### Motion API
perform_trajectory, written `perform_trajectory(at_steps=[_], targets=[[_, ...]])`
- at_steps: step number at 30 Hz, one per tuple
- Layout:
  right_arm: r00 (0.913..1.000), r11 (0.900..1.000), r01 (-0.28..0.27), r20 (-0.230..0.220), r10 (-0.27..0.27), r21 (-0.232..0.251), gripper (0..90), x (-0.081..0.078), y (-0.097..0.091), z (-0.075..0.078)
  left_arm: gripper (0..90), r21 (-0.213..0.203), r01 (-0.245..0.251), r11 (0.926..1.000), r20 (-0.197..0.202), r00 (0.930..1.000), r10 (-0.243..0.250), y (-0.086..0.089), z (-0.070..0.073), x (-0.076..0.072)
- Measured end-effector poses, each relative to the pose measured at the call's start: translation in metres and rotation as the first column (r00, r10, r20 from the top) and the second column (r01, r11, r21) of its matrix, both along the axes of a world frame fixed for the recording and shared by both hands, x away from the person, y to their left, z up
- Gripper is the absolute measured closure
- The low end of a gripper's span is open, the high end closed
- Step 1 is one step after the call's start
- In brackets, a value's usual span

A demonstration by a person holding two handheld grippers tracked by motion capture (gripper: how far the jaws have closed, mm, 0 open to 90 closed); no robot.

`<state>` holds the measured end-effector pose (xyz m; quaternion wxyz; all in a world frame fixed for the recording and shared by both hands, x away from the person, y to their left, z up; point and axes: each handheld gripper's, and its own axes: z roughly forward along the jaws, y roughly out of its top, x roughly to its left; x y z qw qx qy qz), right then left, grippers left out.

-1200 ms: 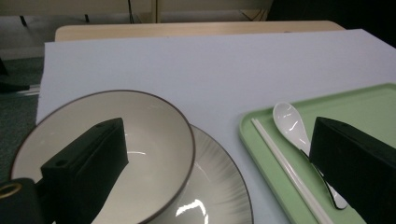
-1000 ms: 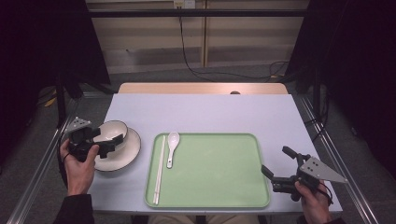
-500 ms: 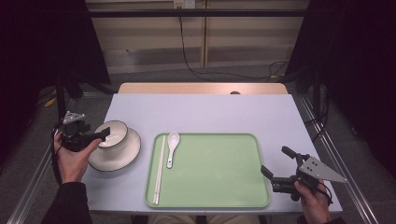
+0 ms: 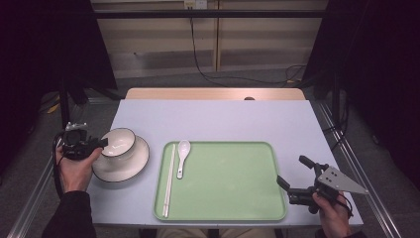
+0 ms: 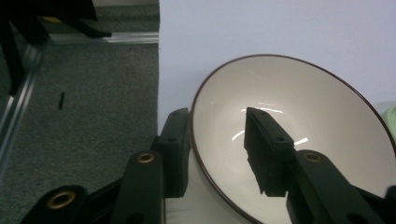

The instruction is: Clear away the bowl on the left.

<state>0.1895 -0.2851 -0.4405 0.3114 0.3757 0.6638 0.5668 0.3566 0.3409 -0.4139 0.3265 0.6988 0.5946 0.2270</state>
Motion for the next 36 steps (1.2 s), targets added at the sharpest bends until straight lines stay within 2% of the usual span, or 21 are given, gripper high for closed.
perform_trajectory(at_steps=[2, 4, 6, 8, 9, 11, 15, 16, 17, 18, 21, 25, 28, 31, 36], targets=[[1.0, 1.0, 0.003, -0.001, -0.003, -0.002, 0.5, 0.0, 0.0, 0.0, 62.4, 0.016, 0.003, 0.9999, -0.012, 0.9999, -0.003, -0.001, -0.002, 0.0], [1.0, 1.0, 0.001, 0.0, -0.001, 0.0, 0.6, 0.0, 0.0, 0.0, 63.2, 0.001, -0.01, 0.9999, -0.026, 0.9996, 0.01, 0.0, -0.003, -0.001], [1.0, 1.0, -0.002, 0.001, 0.002, -0.001, 0.6, 0.0, 0.0, 0.0, 63.5, 0.023, -0.007, 0.9997, -0.047, 0.9989, 0.008, -0.001, -0.005, 0.001], [1.0, 1.0, -0.002, -0.001, 0.002, 0.0, 0.6, 0.0, 0.0, 0.0, 63.5, -0.006, -0.006, 1.0, -0.061, 0.9981, 0.006, 0.001, -0.008, 0.002], [1.0, 1.0, -0.001, 0.001, 0.001, 0.0, 0.6, 0.0, 0.0, 0.0, 63.9, 0.004, -0.005, 1.0, -0.087, 0.9962, 0.006, 0.0, -0.009, 0.003], [1.0, 1.0, -0.002, 0.0, 0.002, -0.001, 0.5, 0.0, 0.0, 0.0, 64.6, 0.002, 0.0, 1.0, -0.099, 0.9951, 0.001, 0.0, -0.012, 0.003], [1.0, 1.0, -0.004, 0.0, 0.004, -0.004, 0.6, 0.0, 0.0, 0.0, 68.7, -0.034, -0.016, 0.9993, -0.124, 0.9922, 0.012, 0.003, -0.011, 0.0], [1.0, 1.0, -0.001, 0.0, 0.001, -0.001, 0.5, 0.0, 0.0, 0.0, 70.3, -0.035, -0.012, 0.9993, -0.119, 0.9929, 0.008, 0.003, -0.011, -0.001], [1.0, 1.0, -0.001, -0.001, 0.001, 0.0, 0.5, 0.0, 0.0, 0.0, 71.5, -0.04, 0.01, 0.9991, -0.131, 0.9912, -0.015, 0.005, -0.011, -0.001], [1.0, 1.0, -0.004, 0.0, 0.004, -0.004, 0.6, 0.0, 0.0, 0.0, 72.2, -0.058, 0.003, 0.9983, -0.135, 0.9908, -0.011, 0.004, -0.012, -0.001], [1.0, 1.0, -0.004, 0.001, 0.004, -0.005, 0.5, 0.0, 0.0, 0.0, 73.6, -0.056, 0.005, 0.9984, -0.159, 0.9871, -0.013, 0.002, -0.015, 0.001], [1.0, 1.0, -0.004, 0.0, 0.004, -0.004, 0.5, 0.0, 0.0, 0.0, 75.2, -0.047, -0.008, 0.9989, -0.169, 0.9857, 0.0, -0.001, -0.018, 0.003], [1.0, 1.0, -0.003, 0.0, 0.003, -0.005, 0.5, 0.0, 0.0, 0.0, 79.1, -0.056, -0.032, 0.9979, -0.175, 0.9843, 0.022, -0.001, -0.019, 0.003], [1.0, 1.0, -0.003, 0.0, 0.003, -0.004, 0.5, 0.0, 0.0, 0.0, 82.5, -0.07, -0.027, 0.9972, -0.18, 0.9836, 0.014, -0.002, -0.019, 0.003], [1.0, 1.0, -0.002, 0.001, 0.002, -0.006, 0.5, 0.0, 0.0, 0.0, 82.7, -0.094, -0.046, 0.9945, -0.178, 0.9836, 0.029, -0.002, -0.022, 0.002]])
